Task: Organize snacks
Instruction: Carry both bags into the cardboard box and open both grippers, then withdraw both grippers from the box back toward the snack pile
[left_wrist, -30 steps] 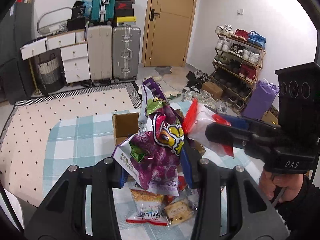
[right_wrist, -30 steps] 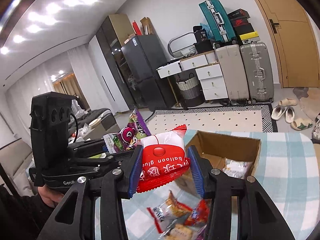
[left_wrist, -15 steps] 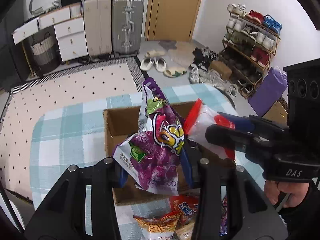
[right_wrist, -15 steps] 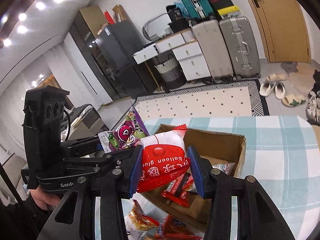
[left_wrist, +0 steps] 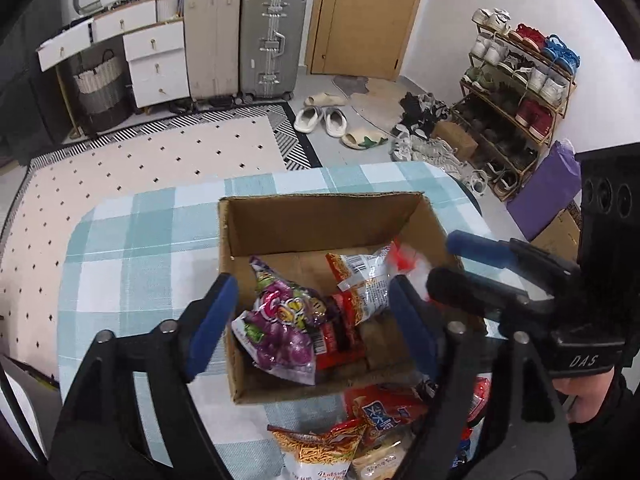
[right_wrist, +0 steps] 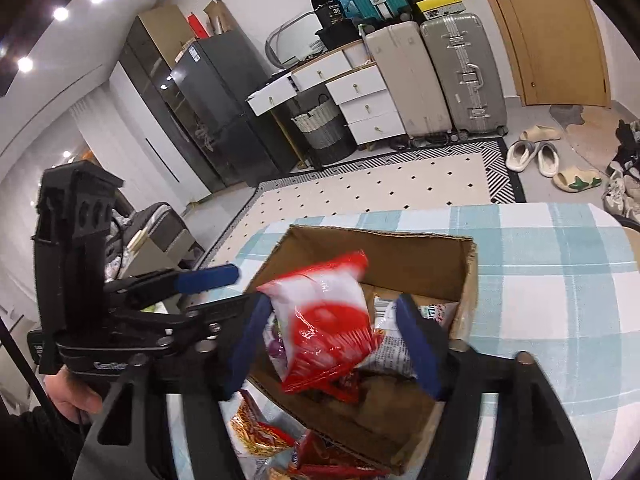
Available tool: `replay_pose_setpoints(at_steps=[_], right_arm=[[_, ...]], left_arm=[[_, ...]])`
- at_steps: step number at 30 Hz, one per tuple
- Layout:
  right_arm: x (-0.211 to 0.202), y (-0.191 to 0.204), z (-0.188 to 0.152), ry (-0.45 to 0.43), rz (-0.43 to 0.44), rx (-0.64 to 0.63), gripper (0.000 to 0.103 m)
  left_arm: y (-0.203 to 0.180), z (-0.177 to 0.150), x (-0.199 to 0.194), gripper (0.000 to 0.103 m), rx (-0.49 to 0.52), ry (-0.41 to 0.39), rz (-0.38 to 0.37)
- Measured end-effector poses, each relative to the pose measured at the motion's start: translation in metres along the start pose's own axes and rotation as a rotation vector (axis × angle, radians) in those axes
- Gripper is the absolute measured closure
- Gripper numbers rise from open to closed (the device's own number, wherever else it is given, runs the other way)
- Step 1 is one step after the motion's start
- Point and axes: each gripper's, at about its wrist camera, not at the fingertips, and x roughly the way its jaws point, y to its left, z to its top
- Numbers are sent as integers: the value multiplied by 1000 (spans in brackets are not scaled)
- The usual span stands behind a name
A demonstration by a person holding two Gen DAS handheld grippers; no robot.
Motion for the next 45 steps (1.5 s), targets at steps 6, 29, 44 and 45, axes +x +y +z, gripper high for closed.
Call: replay_pose_setpoints(at_steps=[6,29,44,45], right_arm=[[-30,13,-4,-42,-14,-19,26],[-177,115,-113,-303,-35,-175,1],[-204,145,-199,-334,-112,-245,1],[-202,144,-207,-326,-121,-239,1]], left_arm=[[-5,-26,-44,24,-9,-67,14],[-67,-157,-256,1,40,-432,83],[-51,-247,-275,1,-56,-509,165],[-49,-255,-272,1,-58,-509,170]])
